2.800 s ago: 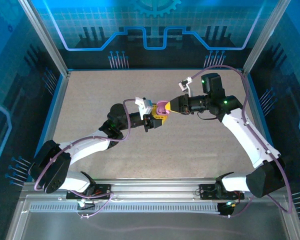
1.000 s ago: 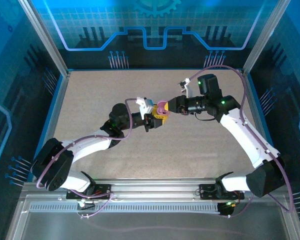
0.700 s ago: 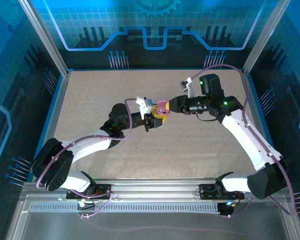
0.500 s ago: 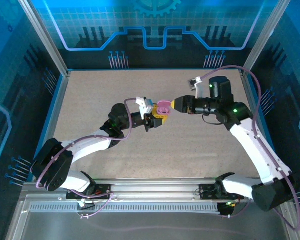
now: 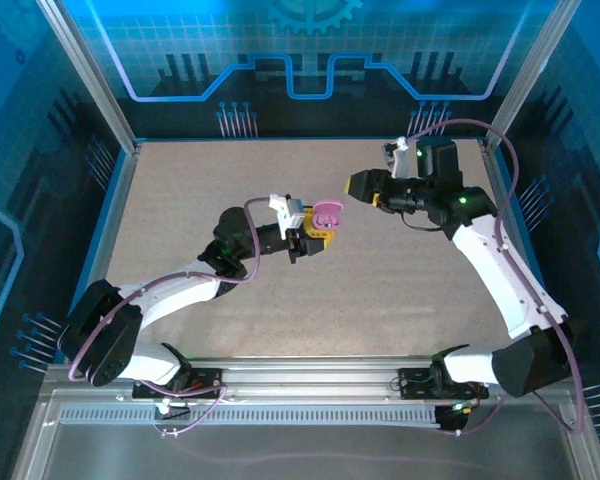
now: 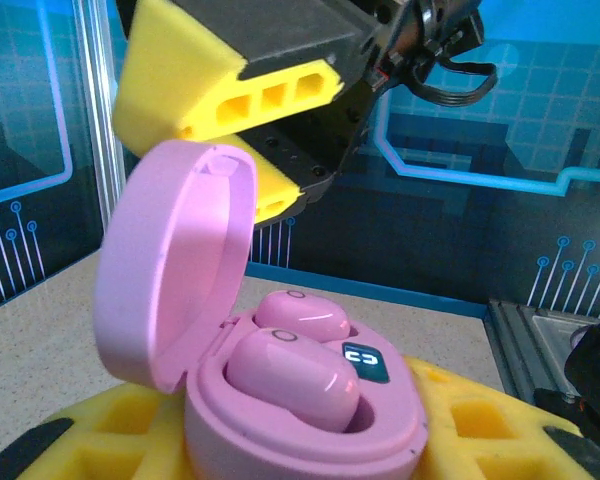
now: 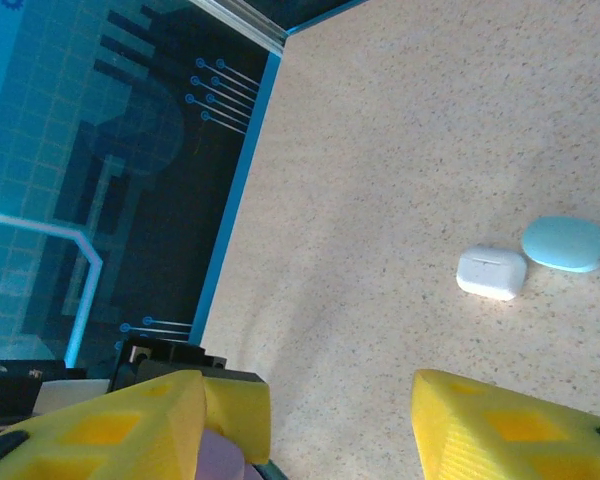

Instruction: Insert the wireless bluetooth earbuds into the charging case

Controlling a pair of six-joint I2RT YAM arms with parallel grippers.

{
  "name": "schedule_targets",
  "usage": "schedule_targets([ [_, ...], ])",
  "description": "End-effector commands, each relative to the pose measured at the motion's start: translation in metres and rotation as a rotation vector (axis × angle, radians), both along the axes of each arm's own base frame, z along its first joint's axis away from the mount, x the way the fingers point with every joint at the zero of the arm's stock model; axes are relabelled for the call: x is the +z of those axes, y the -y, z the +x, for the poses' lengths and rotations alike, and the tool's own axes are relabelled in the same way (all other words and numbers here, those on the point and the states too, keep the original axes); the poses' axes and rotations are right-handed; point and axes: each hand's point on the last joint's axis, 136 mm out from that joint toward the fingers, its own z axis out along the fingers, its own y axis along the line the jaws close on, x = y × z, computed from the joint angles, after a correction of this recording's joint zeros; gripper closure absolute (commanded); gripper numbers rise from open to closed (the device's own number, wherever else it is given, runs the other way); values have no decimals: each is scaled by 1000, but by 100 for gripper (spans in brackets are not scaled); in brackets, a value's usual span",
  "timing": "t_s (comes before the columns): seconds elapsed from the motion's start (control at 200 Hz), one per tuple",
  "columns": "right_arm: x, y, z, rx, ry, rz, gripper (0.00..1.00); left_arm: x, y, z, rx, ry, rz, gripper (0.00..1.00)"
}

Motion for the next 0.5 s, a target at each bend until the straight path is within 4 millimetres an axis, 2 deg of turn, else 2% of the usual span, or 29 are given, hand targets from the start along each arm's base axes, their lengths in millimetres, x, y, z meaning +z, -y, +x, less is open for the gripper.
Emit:
schedule_targets([
  [0.0, 17, -7, -1, 29, 6, 40, 41, 27, 0, -10, -33, 84, -42, 69],
  [0.245, 1, -25, -7, 137, -62, 33, 40, 29, 0, -8, -25, 84, -47, 69],
  [0.495, -4, -37, -30, 262, -82, 42, 41, 32, -1, -7, -14, 84, -51, 69],
])
